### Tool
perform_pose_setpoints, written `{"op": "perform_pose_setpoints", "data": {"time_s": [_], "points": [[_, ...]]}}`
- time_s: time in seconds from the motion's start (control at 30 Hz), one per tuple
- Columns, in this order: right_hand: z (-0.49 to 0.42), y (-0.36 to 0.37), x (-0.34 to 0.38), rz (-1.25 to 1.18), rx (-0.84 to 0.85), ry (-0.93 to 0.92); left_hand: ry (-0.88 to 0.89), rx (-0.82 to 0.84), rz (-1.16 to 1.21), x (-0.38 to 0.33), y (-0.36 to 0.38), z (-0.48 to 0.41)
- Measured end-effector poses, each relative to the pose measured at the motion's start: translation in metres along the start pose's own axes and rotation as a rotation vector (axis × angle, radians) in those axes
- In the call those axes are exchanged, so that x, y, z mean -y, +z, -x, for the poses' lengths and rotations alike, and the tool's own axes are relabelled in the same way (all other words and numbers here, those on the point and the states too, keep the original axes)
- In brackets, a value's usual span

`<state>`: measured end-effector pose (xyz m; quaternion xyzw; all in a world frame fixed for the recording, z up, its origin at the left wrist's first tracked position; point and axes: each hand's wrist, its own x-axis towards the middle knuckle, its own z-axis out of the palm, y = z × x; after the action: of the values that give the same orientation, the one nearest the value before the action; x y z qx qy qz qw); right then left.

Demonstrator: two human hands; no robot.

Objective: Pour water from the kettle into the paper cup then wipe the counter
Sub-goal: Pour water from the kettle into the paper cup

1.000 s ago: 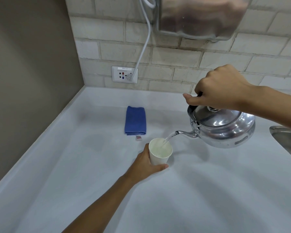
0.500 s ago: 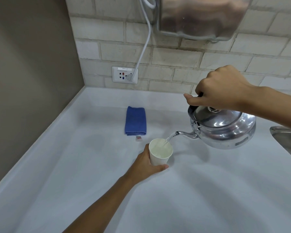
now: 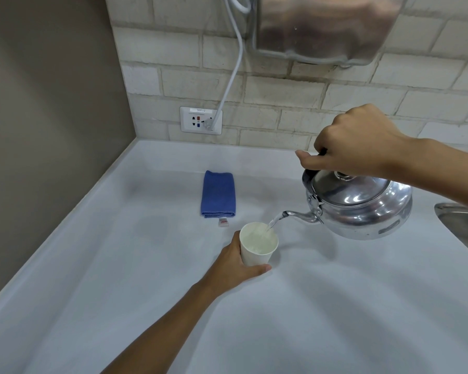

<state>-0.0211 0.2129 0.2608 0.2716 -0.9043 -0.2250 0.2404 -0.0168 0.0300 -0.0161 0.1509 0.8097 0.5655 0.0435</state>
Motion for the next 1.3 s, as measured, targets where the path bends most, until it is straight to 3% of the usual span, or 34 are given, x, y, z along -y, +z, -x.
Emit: {"op": "perform_pose_setpoints", "data": {"time_s": [1.3], "points": [[-0.003, 0.015, 0.009, 0.003, 0.05, -0.028, -0.029, -0.004, -0.009, -0.002, 0.0, 0.0]]}}
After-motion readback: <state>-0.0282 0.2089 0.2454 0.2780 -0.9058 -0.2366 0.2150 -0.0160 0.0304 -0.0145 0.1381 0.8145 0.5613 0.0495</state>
